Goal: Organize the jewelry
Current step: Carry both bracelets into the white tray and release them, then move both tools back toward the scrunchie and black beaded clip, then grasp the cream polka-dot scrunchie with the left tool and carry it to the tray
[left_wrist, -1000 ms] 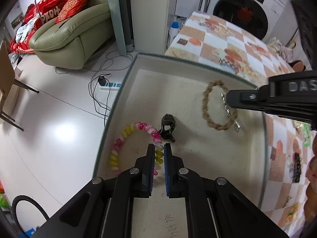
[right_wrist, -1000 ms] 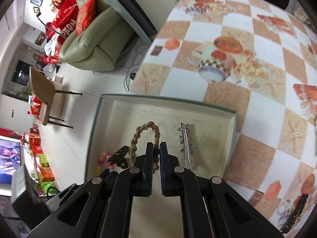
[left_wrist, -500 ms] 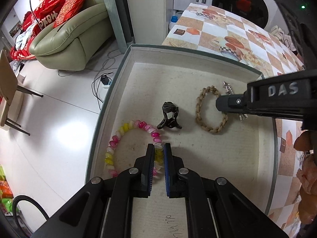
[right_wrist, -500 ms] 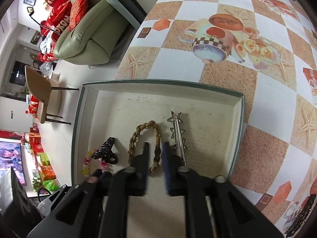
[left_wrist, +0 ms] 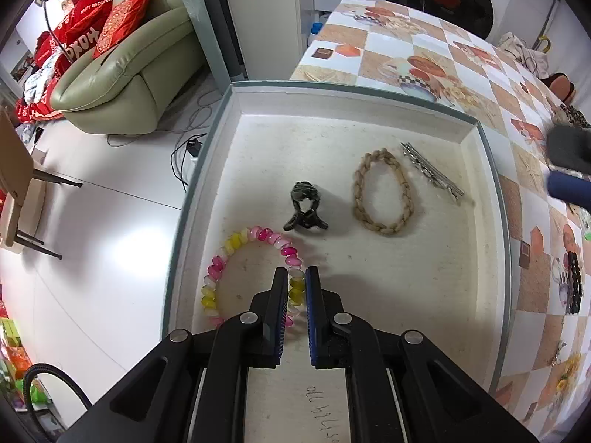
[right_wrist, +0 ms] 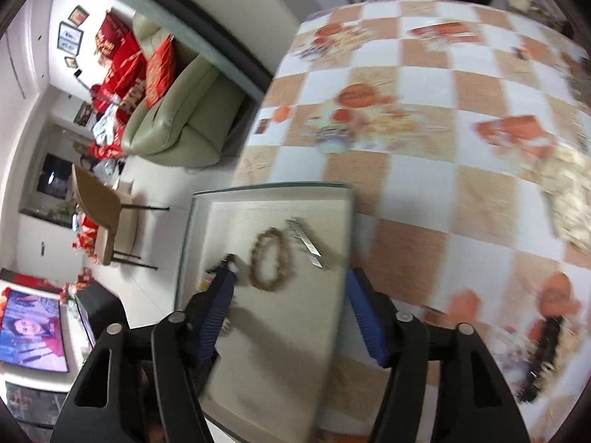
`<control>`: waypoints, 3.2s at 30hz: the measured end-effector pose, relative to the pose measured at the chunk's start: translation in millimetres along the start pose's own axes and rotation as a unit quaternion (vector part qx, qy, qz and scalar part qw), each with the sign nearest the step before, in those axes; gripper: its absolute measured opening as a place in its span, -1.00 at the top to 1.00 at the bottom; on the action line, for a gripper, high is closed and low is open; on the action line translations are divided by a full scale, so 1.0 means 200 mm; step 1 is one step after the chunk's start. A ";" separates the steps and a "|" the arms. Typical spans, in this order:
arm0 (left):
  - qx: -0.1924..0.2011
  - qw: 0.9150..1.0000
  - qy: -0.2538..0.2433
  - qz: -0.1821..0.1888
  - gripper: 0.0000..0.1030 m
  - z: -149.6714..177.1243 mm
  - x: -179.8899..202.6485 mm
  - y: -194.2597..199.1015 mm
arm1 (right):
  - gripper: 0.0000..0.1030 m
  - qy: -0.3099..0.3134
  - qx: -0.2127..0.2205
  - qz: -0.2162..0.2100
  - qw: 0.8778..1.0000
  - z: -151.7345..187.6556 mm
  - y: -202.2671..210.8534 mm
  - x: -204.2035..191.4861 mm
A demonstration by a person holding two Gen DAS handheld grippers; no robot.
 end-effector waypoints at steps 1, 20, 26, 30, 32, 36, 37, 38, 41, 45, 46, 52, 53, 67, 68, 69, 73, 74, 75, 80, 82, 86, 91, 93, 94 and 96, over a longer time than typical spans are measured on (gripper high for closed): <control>-0.003 1.000 -0.001 0.000 0.73 0.00 0.01 0.00 | -0.32 -0.007 0.002 0.010 1.000 0.04 0.05 0.04; 0.000 1.000 -0.011 -0.029 -1.00 -0.02 0.06 0.01 | -0.58 -0.168 -0.016 0.147 0.975 0.81 0.55 0.79; 0.029 0.998 -0.046 -0.043 -1.00 -0.04 0.16 0.04 | -0.58 -0.173 -0.017 0.149 0.973 0.85 0.56 0.82; 0.045 0.996 -0.065 -0.027 -1.00 -0.05 0.27 0.10 | -0.58 -0.169 -0.007 0.142 0.975 0.81 0.53 0.81; 0.050 0.996 -0.074 -0.018 -1.00 -0.06 0.33 0.13 | -0.58 -0.163 -0.004 0.139 0.977 0.78 0.51 0.81; 0.045 0.995 -0.092 0.012 -1.00 -0.04 0.46 0.21 | -0.58 -0.143 -0.006 0.138 0.980 0.74 0.45 0.80; 0.043 0.994 -0.097 0.018 -1.00 -0.03 0.50 0.21 | -0.58 -0.138 -0.010 0.141 0.980 0.73 0.44 0.80; 0.042 0.994 -0.102 0.023 -1.00 -0.03 0.53 0.22 | -0.58 -0.134 -0.015 0.143 0.981 0.73 0.42 0.81; 0.040 0.992 -0.112 0.034 -1.00 0.00 0.61 0.25 | -0.45 -0.120 -0.024 0.152 0.981 0.73 0.40 0.82; 0.035 0.990 -0.126 0.047 -1.00 0.05 0.72 0.28 | -0.05 -0.127 -0.026 0.155 0.979 0.74 0.40 0.88; 0.033 0.990 -0.128 0.048 -1.00 0.06 0.74 0.28 | -0.01 -0.130 -0.026 0.156 0.979 0.74 0.40 0.89; 0.026 0.988 -0.143 0.056 -1.00 0.09 0.84 0.28 | 0.02 -0.143 -0.021 0.162 0.976 0.75 0.43 0.98; 0.025 0.987 -0.145 0.057 -1.00 0.09 0.85 0.27 | 0.02 -0.143 -0.020 0.163 0.976 0.75 0.43 0.99; 0.002 0.981 -0.174 0.089 -1.00 0.06 1.20 0.21 | 0.02 -0.069 -0.026 0.177 0.981 0.77 0.51 1.06; 0.000 0.980 -0.176 0.091 -1.00 0.06 1.22 0.21 | 0.02 -0.056 -0.026 0.179 0.982 0.77 0.52 1.07; -0.003 0.979 -0.178 0.095 -1.00 0.06 1.25 0.20 | 0.02 -0.044 -0.028 0.180 0.982 0.76 0.52 1.07; -0.016 0.977 -0.181 0.111 -1.00 0.05 1.37 0.15 | 0.02 0.010 -0.045 0.179 0.983 0.73 0.50 1.08; -0.021 0.976 -0.181 0.116 -1.00 0.06 1.40 0.13 | 0.02 0.028 -0.051 0.176 0.983 0.72 0.49 1.07; -0.025 0.976 -0.181 0.122 -1.00 0.05 1.44 0.12 | 0.02 0.040 -0.054 0.174 0.982 0.72 0.48 1.07; -0.041 0.975 -0.164 0.146 -1.00 0.02 1.60 0.03 | 0.02 0.086 -0.059 0.178 0.978 0.69 0.43 1.03; -0.048 0.975 -0.154 0.154 -1.00 0.01 1.66 -0.01 | 0.02 0.091 -0.053 0.178 0.978 0.68 0.42 1.03; -0.051 0.974 -0.148 0.161 -1.00 -0.01 1.77 -0.09 | 0.04 0.110 -0.048 0.186 0.975 0.65 0.40 1.02; -0.053 0.973 -0.160 0.157 -0.63 -0.02 1.86 -0.14 | 0.10 0.167 -0.055 0.212 0.961 0.64 0.36 0.97; -0.051 0.972 -0.164 0.158 -0.31 -0.02 1.89 -0.16 | 0.22 0.174 -0.055 0.212 0.960 0.63 0.35 0.95; -0.054 0.972 -0.168 0.158 -0.22 -0.01 1.90 -0.16 | 0.28 0.176 -0.054 0.212 0.960 0.63 0.35 0.95; -0.046 0.971 -0.176 0.156 0.11 0.00 1.93 -0.16 | 0.60 0.178 -0.053 0.212 0.959 0.63 0.35 0.94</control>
Point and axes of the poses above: each gripper's, at about its wrist camera, not at the fingertips, and y roughly against the way its jaws point, x to its right, z to its underside, the point moved 7 cm from there along -y, roughly the way its jaws point, and after that the axes turned 15 degrees about y, right-handed, at the moved point
